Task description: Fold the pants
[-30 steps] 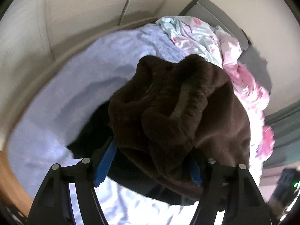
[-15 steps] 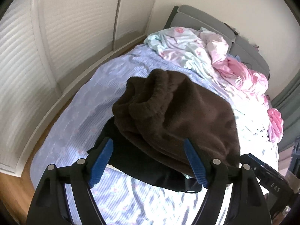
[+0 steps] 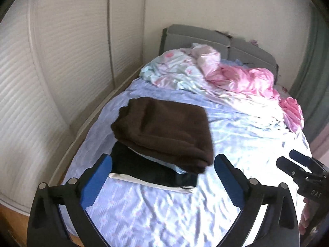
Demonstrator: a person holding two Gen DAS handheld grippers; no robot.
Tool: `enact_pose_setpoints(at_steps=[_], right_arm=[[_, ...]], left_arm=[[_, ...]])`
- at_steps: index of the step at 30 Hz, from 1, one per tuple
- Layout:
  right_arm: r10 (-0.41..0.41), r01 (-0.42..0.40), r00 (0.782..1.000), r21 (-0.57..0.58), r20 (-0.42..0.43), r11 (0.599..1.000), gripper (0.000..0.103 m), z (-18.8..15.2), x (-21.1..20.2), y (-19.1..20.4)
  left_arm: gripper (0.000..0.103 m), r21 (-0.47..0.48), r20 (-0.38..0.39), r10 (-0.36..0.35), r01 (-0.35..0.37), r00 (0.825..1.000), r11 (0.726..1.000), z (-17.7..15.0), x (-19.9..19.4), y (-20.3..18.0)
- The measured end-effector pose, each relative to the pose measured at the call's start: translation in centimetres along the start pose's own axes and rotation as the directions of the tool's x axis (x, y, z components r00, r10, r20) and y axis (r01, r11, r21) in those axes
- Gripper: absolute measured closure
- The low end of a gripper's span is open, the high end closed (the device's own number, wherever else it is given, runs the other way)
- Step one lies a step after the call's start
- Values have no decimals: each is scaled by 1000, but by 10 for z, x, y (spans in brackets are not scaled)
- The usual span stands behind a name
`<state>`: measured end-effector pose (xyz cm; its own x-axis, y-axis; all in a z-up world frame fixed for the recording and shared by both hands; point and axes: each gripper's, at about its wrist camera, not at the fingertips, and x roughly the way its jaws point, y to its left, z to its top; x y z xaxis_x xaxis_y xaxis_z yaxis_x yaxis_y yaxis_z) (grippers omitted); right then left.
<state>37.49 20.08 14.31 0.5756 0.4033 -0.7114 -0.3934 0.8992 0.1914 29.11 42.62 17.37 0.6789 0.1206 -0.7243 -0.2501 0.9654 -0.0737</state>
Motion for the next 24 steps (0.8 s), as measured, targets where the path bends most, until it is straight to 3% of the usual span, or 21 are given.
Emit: enact_pose_setpoints(at_steps=[6, 11, 17, 24], right_arm=[[-16, 16, 1000, -20, 27, 1000, 12, -30, -74, -27], [-39, 39, 999, 28, 28, 999, 12, -56, -121, -62], [-108, 106, 993, 59, 38, 993, 12, -85, -171, -95], [-155, 151, 987, 72, 44, 986, 12, -110, -212, -121]], left_arm=[[0, 62, 26, -15, 13, 1000, 998, -24, -46, -58], [0, 114, 8, -43, 42, 999, 993, -51, -68, -99], [0, 169, -10, -89, 90, 996, 981, -80, -97, -142], [0, 215, 16, -82, 77, 996, 974, -97, -122, -173]])
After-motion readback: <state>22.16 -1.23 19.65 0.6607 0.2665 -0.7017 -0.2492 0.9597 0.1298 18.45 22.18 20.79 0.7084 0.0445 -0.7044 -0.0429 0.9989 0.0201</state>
